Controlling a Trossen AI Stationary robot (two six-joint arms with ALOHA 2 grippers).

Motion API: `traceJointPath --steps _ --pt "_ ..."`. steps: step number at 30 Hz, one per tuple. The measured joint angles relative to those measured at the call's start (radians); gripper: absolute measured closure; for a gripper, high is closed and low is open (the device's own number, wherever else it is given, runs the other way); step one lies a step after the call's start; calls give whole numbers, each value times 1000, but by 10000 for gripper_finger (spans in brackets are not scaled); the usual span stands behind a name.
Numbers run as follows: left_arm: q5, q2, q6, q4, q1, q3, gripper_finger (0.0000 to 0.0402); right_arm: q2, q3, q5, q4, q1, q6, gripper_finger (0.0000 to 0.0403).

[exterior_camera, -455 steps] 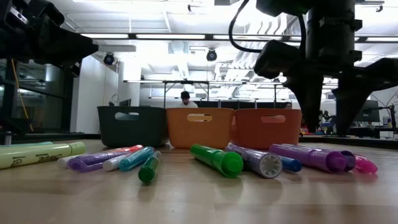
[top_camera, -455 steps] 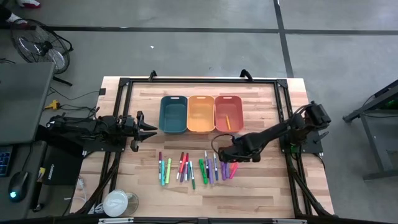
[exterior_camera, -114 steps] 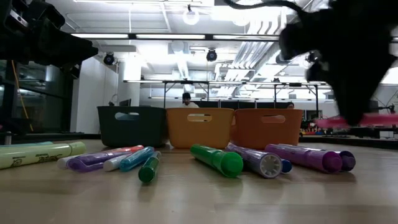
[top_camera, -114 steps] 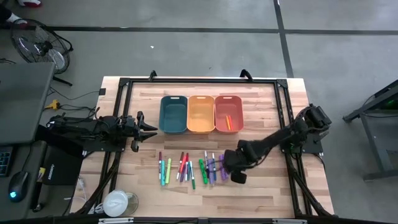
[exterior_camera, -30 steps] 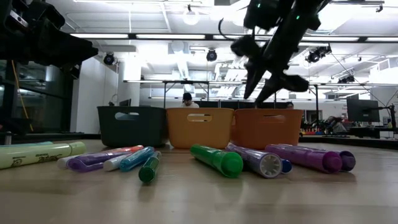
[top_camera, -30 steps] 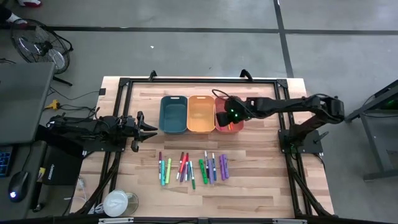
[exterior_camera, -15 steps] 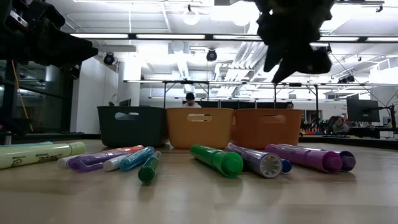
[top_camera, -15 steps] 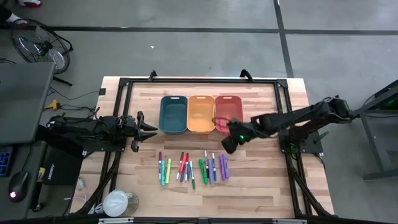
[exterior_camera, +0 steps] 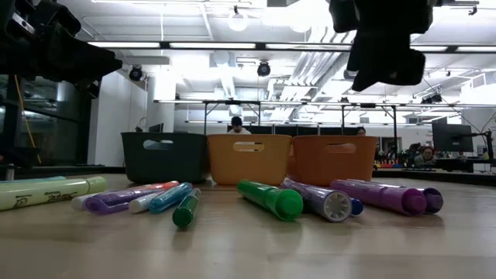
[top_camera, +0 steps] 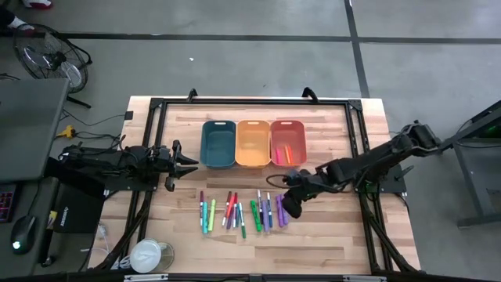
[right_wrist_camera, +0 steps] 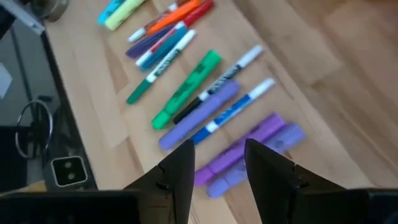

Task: Pick & Place Markers
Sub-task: Put the light violet highlighter pen into the yellow bin

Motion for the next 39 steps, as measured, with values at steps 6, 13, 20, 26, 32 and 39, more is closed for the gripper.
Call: traceJointPath --steps 6,13,20,26,32,39 --pt "0 0 0 0 0 0 308 125 116 -7 -55 -14 51 274" --pt "0 0 0 0 0 0 308 290 379 60 -450 -53 356 274" --pt "0 0 0 0 0 0 308 458 602 77 -792 -30 540 274" --pt "0 0 0 0 0 0 308 543 638 -27 -771 3 624 270" --pt "0 0 0 0 0 0 308 557 582 -81 -734 11 691 266" --pt "0 0 0 0 0 0 308 557 515 -114 -623 0 689 266"
